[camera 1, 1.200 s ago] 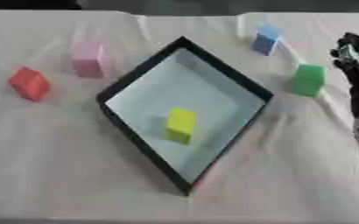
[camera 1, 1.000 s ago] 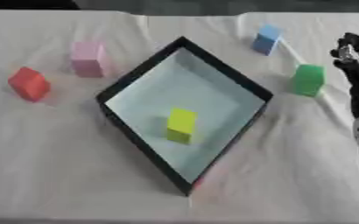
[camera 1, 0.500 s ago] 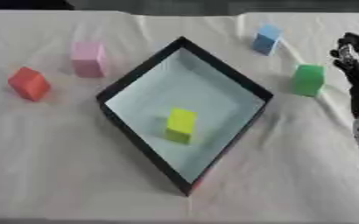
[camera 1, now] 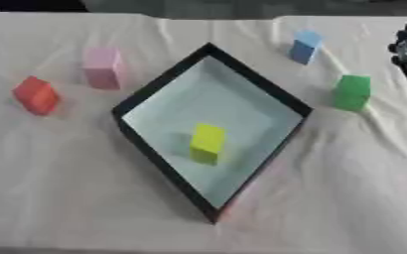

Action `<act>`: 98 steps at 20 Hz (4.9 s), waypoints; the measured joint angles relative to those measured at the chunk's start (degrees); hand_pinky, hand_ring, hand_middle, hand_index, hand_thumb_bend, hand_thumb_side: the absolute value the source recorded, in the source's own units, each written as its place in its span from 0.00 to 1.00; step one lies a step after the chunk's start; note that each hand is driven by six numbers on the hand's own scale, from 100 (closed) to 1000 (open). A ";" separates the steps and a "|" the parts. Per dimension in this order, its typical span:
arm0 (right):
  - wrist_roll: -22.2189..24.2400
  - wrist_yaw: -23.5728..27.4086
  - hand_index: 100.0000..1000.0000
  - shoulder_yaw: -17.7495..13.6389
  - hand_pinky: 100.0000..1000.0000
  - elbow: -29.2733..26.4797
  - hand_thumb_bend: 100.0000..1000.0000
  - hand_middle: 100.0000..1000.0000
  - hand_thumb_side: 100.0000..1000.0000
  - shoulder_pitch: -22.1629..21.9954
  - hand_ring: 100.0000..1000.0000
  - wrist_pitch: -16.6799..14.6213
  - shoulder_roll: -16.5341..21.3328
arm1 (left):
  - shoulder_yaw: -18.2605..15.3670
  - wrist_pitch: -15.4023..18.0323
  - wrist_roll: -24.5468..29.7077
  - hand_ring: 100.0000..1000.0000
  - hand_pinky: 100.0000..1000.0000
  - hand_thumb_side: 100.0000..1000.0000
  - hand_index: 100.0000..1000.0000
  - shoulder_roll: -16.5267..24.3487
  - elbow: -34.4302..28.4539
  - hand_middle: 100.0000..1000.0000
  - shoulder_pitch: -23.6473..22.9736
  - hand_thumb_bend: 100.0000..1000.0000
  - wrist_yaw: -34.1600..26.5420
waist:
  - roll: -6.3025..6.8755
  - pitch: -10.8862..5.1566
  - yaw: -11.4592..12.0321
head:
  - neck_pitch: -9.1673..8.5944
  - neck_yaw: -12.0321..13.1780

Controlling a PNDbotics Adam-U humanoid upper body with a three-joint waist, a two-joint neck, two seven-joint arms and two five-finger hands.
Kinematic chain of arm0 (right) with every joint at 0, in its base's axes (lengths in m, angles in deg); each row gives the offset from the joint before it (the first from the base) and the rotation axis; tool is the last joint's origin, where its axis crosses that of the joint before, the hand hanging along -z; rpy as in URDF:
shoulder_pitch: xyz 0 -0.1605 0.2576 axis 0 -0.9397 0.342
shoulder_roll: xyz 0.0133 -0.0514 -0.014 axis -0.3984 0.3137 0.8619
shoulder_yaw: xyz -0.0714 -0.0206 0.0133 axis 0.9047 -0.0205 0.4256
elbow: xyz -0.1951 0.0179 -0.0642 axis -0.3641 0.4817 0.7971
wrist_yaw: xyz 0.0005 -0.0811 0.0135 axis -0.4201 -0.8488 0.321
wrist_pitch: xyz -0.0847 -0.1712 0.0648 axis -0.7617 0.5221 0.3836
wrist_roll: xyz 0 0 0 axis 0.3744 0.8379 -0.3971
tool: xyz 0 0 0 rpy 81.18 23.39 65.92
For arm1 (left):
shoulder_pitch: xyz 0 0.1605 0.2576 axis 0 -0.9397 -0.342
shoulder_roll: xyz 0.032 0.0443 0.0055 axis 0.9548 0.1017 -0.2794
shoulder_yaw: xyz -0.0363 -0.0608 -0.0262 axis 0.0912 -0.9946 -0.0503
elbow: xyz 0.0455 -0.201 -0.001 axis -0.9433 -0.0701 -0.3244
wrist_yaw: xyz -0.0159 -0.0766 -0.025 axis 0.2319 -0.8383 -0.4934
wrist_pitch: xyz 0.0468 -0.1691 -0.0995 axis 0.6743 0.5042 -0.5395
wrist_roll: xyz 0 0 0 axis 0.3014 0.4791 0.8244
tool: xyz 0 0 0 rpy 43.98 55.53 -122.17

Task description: Pick up objects on the table and place them in the box.

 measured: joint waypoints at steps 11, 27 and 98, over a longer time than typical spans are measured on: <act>23.51 -5.02 0.89 10.80 0.88 1.22 0.21 0.84 0.42 7.49 0.86 8.51 25.78 | 0.34 -0.16 0.18 0.74 0.78 0.63 0.81 0.99 0.01 0.76 -0.23 0.21 0.18 | -0.72 0.00 0.46 | 0.01 -0.52; 51.71 -19.24 0.89 17.95 0.89 11.08 0.43 0.83 0.20 15.30 0.87 -0.01 30.77 | 0.87 -0.02 1.08 0.74 0.78 0.63 0.81 1.00 0.04 0.77 -0.15 0.22 0.35 | -1.07 0.00 1.40 | -0.02 -1.67; 49.13 -25.47 0.63 28.43 0.77 -4.20 0.19 0.52 0.00 33.56 0.64 6.19 17.92 | 2.07 -0.66 2.42 0.76 0.78 0.64 0.80 0.96 0.30 0.76 0.21 0.20 0.23 | -1.07 0.00 1.64 | -0.31 -2.76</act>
